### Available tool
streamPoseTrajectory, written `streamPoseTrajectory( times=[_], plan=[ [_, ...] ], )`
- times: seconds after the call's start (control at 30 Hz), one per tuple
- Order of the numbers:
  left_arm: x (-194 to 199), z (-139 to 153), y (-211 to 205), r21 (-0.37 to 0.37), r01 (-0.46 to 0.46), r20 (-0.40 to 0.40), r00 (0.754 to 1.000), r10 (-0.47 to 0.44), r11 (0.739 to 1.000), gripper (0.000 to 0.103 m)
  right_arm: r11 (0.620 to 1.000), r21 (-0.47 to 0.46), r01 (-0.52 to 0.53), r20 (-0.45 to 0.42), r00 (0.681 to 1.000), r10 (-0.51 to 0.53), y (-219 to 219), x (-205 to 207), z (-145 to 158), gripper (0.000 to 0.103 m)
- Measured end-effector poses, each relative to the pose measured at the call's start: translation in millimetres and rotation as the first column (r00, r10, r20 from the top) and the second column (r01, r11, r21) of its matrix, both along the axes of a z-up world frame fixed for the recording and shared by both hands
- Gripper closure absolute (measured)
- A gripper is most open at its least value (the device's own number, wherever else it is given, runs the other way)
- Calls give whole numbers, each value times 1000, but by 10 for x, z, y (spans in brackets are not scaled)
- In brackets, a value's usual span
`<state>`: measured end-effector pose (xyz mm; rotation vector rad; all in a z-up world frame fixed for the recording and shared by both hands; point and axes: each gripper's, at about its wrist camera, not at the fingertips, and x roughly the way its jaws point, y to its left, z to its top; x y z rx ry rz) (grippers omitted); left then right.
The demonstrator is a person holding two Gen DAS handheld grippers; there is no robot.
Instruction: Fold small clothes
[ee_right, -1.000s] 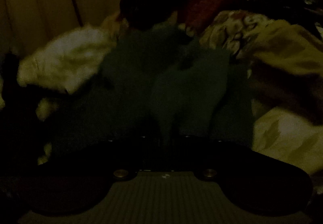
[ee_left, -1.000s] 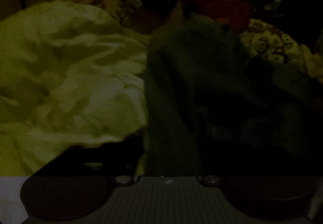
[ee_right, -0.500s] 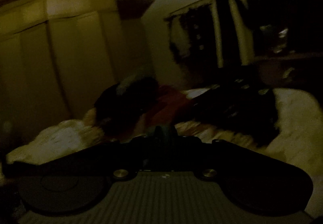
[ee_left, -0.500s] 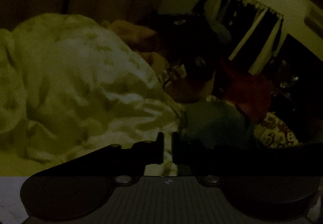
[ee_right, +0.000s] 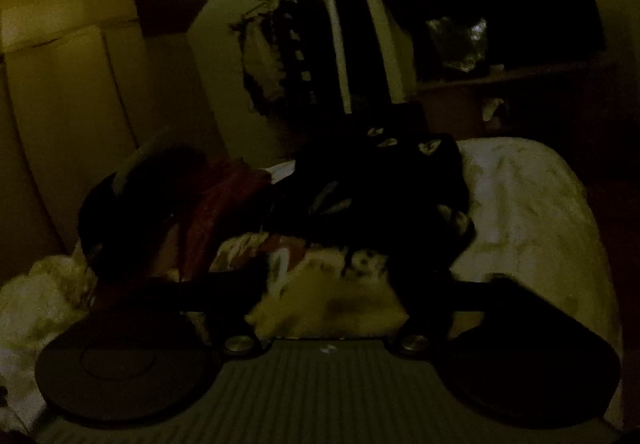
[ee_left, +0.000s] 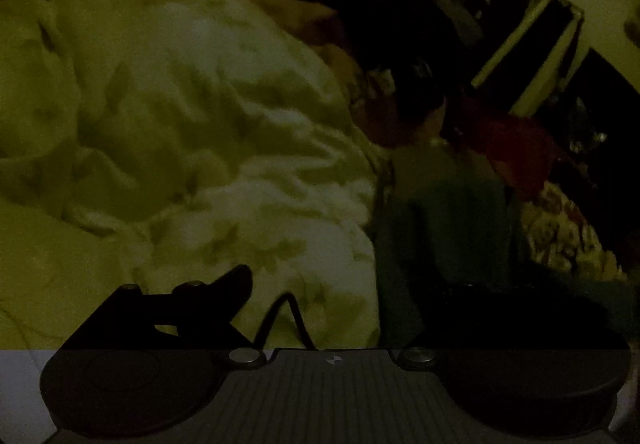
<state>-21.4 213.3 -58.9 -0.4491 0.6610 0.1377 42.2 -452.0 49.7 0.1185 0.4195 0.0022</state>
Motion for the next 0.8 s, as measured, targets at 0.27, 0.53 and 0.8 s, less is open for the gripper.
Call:
streamPoseTrajectory(
  times=[0.27,0.53,0.8],
  plan=[
    [-785,694,516,63,-586,246,793,557,808,0,999,44,24,-49,999,-21,-160,-562,-167,30],
    [-1419,651,423,185,-426,108,905,412,886,0,906,416,79,-168,986,-9,-425,-278,-612,42],
    [-414,-68,-535,35,145,-59,988,-143,989,0,850,507,143,-157,985,-72,-557,-125,-672,73]
  ],
)
